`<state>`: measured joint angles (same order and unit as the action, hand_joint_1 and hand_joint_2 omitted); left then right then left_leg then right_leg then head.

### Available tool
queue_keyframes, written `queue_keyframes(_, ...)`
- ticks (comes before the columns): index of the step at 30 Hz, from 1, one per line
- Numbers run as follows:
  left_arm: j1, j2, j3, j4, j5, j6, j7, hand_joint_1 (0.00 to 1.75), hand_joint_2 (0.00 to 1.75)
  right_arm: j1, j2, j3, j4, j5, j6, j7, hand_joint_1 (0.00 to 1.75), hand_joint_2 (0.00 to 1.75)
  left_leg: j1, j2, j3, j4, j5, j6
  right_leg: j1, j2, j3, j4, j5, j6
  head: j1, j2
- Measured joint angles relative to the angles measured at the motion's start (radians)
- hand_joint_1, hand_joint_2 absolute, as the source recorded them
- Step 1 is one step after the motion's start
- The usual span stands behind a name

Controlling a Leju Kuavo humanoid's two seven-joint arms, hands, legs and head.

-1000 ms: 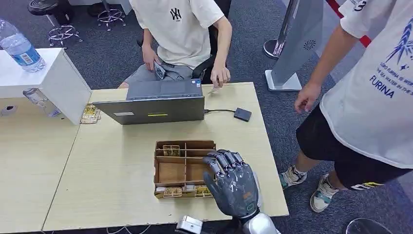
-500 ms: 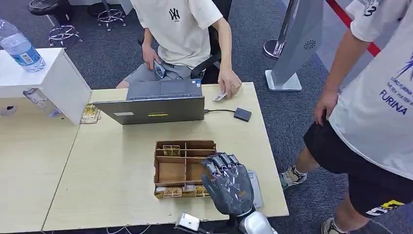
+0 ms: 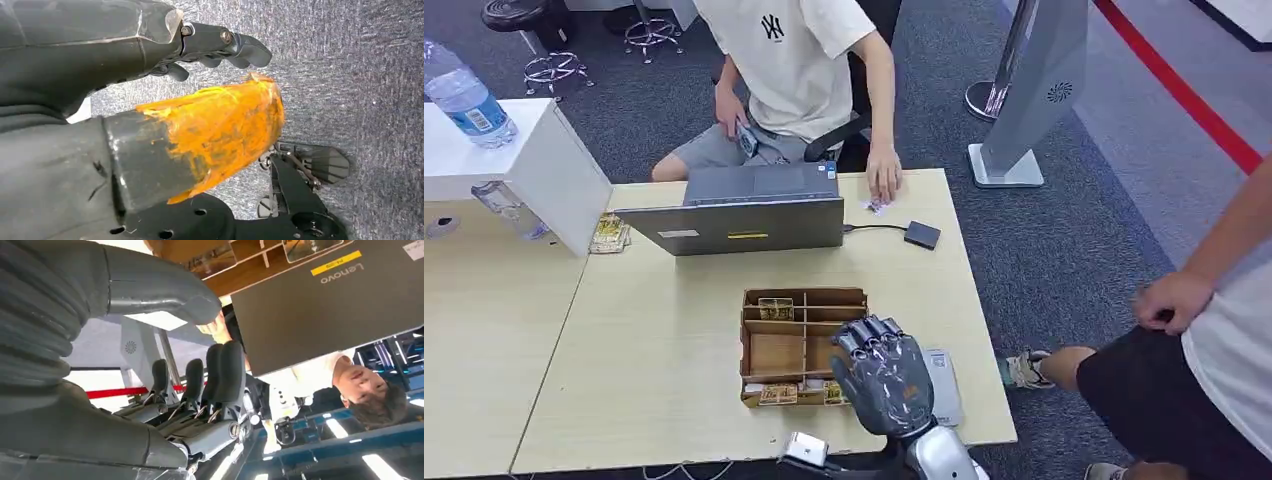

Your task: Pass the card to the sensor for recognition and then transmit it.

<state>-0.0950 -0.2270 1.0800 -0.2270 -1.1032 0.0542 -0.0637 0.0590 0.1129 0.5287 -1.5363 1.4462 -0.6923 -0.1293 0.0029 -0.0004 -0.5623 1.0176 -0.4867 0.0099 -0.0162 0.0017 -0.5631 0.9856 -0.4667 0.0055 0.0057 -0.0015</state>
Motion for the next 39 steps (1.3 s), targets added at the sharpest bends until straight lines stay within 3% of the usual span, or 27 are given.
queue_keyframes(4, 0.000, 0.000, 0.000, 0.000, -0.003, -0.002, 0.000, 0.00, 0.00, -0.020, 0.006, -0.002, 0.028, -0.008, 0.000, -0.001, 1.05, 1.75, 0.000, 0.000, 0.000, 0.000, 0.000, 0.000, 0.000, 0.000, 0.000, 0.000, 0.000, 0.000, 0.000, 0.000)
queue_keyframes(5, 0.000, 0.000, 0.000, 0.000, -0.004, -0.002, 0.000, 0.00, 0.00, -0.027, 0.009, -0.002, 0.038, -0.009, 0.000, -0.001, 0.98, 1.75, 0.000, 0.000, 0.000, 0.000, 0.000, 0.000, 0.000, 0.000, 0.000, 0.000, 0.000, 0.000, 0.000, 0.000)
queue_keyframes(13, -0.001, 0.000, 0.000, 0.000, -0.013, -0.003, 0.000, 0.00, 0.00, -0.068, 0.026, -0.008, 0.093, -0.022, 0.000, -0.003, 0.93, 1.75, 0.000, 0.000, 0.000, 0.000, 0.000, 0.000, 0.000, 0.000, 0.000, 0.000, 0.000, 0.000, 0.000, 0.000)
queue_keyframes(27, 0.000, 0.000, 0.000, 0.000, -0.019, -0.011, 0.000, 0.00, 0.00, -0.099, 0.045, -0.028, 0.182, -0.035, 0.000, 0.001, 1.01, 1.75, 0.000, 0.000, 0.000, 0.000, 0.000, 0.000, 0.000, 0.000, 0.000, 0.000, 0.000, 0.000, 0.000, 0.000)
queue_keyframes(39, 0.000, 0.000, 0.000, 0.000, -0.028, -0.012, 0.000, 0.00, 0.00, -0.130, 0.057, -0.046, 0.246, -0.037, 0.000, 0.013, 0.94, 1.75, 0.000, 0.000, 0.000, 0.000, 0.000, 0.000, 0.000, 0.000, 0.000, 0.000, 0.000, 0.000, 0.000, 0.000)
